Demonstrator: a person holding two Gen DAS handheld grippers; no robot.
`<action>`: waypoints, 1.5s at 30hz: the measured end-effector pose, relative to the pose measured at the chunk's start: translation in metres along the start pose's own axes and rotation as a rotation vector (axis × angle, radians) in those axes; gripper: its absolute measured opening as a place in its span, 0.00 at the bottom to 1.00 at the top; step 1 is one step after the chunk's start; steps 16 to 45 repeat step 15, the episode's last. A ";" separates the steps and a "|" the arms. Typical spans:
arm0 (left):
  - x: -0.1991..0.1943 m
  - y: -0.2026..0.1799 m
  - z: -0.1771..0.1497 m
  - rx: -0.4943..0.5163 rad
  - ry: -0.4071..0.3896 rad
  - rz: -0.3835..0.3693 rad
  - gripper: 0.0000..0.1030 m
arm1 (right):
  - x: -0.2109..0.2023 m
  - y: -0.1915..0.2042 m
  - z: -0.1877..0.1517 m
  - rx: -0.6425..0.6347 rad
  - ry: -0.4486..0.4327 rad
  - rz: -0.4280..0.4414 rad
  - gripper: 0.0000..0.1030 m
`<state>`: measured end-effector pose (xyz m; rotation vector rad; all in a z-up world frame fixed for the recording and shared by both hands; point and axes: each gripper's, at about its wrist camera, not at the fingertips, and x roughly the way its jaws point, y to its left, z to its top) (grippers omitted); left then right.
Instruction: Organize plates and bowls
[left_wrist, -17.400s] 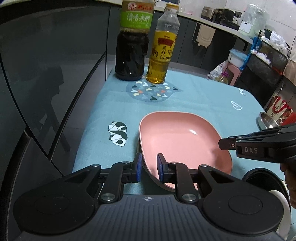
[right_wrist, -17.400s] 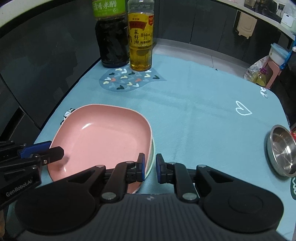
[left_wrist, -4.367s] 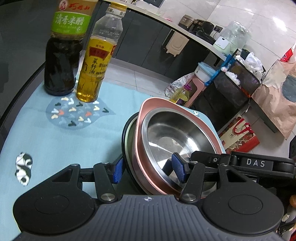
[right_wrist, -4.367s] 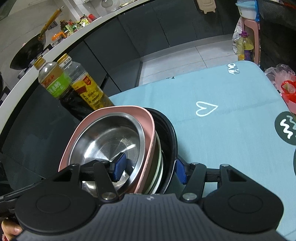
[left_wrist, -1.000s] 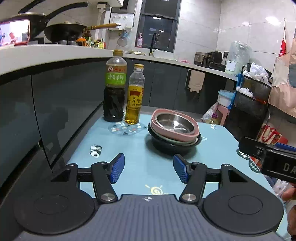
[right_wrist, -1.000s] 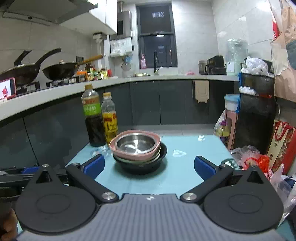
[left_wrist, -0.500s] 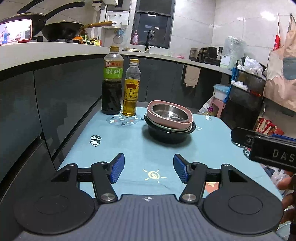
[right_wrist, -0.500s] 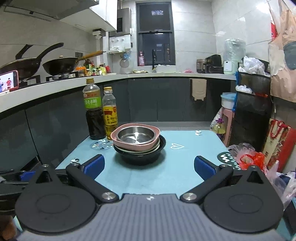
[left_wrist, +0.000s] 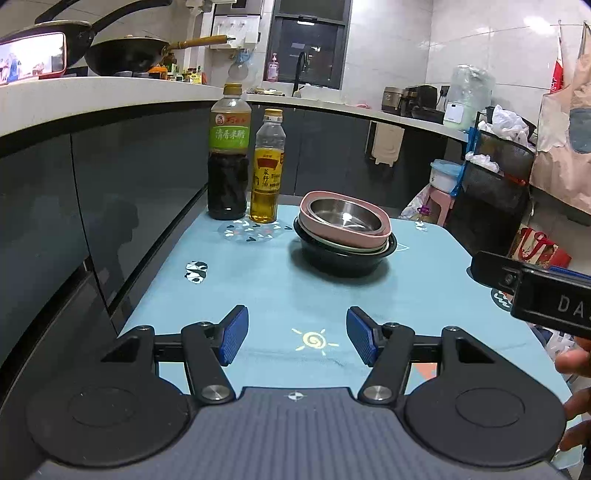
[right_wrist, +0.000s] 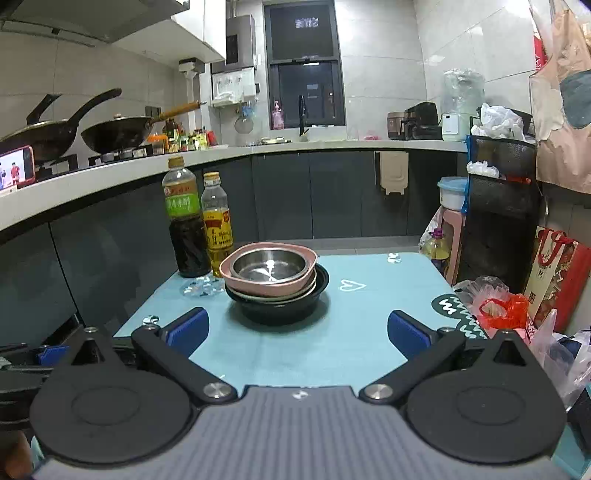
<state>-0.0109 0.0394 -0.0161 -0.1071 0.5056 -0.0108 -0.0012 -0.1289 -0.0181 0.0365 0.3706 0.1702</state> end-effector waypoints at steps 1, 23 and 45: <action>0.000 0.000 -0.001 0.001 0.000 -0.004 0.54 | 0.001 0.001 -0.001 -0.004 0.003 0.001 0.54; 0.010 -0.001 -0.003 0.000 0.031 -0.003 0.54 | 0.008 0.004 -0.005 -0.009 0.039 -0.015 0.54; 0.010 -0.001 -0.003 0.000 0.031 -0.003 0.54 | 0.008 0.004 -0.005 -0.009 0.039 -0.015 0.54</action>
